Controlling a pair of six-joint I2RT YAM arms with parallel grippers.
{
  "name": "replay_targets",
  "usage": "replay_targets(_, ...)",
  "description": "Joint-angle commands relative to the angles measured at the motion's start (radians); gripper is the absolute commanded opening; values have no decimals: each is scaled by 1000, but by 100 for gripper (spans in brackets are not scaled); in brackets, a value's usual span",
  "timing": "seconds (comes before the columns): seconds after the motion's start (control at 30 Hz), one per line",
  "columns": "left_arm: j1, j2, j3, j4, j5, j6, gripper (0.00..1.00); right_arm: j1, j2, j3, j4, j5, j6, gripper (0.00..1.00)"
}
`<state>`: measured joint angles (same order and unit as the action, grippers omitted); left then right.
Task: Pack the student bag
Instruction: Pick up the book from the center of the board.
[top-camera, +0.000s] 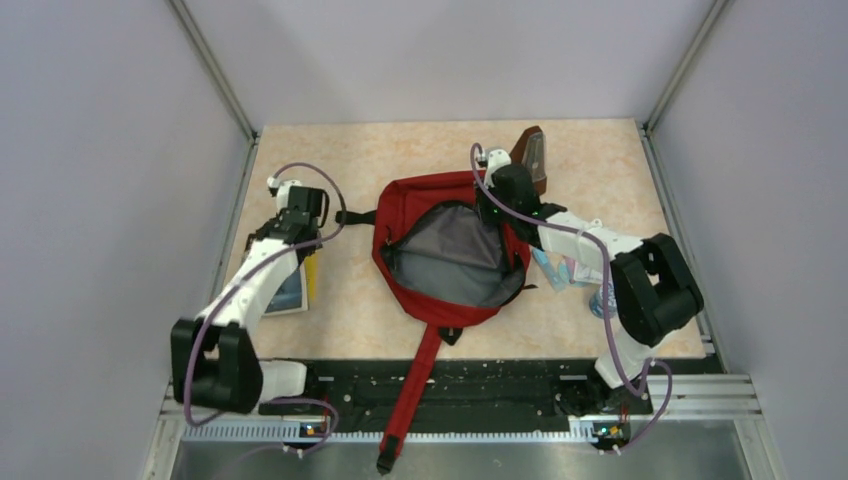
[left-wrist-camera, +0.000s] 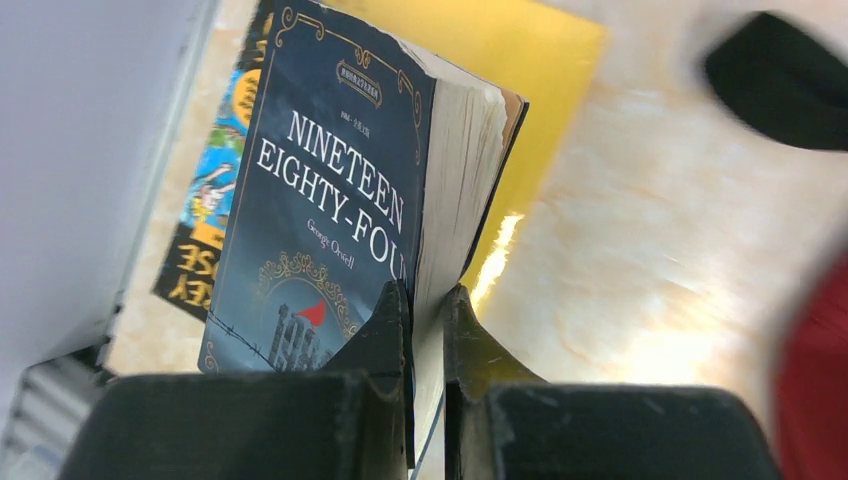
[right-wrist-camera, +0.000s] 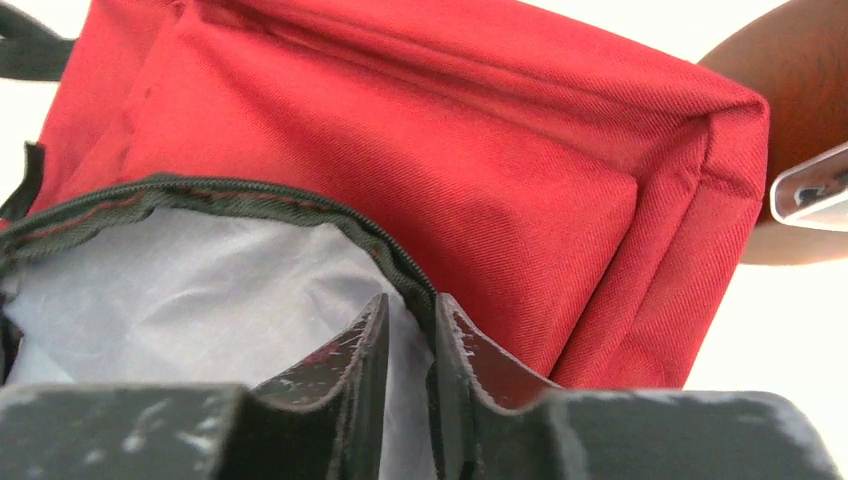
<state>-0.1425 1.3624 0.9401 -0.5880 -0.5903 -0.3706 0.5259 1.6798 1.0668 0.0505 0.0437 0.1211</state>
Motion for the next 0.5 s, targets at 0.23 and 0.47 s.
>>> replay_targets(0.23,-160,-370,-17,149,510,-10,0,-7,-164,1,-99,-230,17,65)
replay_targets(0.47,-358,-379,38,189,525,-81,0,-7,-338,-74,-106,-348,91,74)
